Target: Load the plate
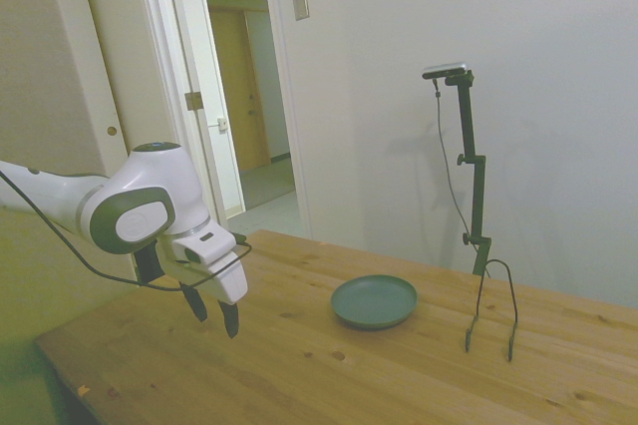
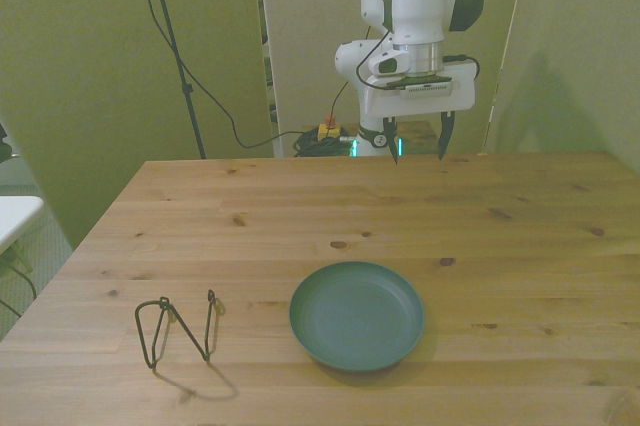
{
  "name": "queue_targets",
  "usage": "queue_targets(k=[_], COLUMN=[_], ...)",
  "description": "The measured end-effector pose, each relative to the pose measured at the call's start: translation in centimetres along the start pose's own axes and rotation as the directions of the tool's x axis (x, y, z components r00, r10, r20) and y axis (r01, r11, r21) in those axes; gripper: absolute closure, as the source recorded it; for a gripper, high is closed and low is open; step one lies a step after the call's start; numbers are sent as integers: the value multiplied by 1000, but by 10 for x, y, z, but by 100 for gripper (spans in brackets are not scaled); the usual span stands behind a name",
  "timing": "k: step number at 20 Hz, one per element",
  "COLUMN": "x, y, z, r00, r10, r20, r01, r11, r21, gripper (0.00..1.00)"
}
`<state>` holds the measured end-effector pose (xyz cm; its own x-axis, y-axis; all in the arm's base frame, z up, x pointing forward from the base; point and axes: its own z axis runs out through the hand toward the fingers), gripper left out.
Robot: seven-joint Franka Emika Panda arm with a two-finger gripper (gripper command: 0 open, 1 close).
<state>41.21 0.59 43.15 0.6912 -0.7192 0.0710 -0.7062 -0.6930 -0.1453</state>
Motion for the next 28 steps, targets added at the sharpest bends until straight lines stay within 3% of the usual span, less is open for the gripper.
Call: queue_targets(k=[2, 5, 11, 21, 25, 28], x=[1, 10, 55, 161, 187, 214], y=[1, -7, -63, -169, -200, -209], z=[1, 1, 4, 28, 25, 42], r00=[1000, 998, 980, 932, 919, 906], r10=[-2, 58, 195, 355, 387, 415], r20=[-3, -35, -41, -73, -77, -85], r01=[2, -57, -192, -355, -389, -420], r11=[1000, 998, 979, 935, 921, 907], r21=[-9, 26, 66, 11, -6, -42], gripper=[0, 0, 0, 0, 0, 0])
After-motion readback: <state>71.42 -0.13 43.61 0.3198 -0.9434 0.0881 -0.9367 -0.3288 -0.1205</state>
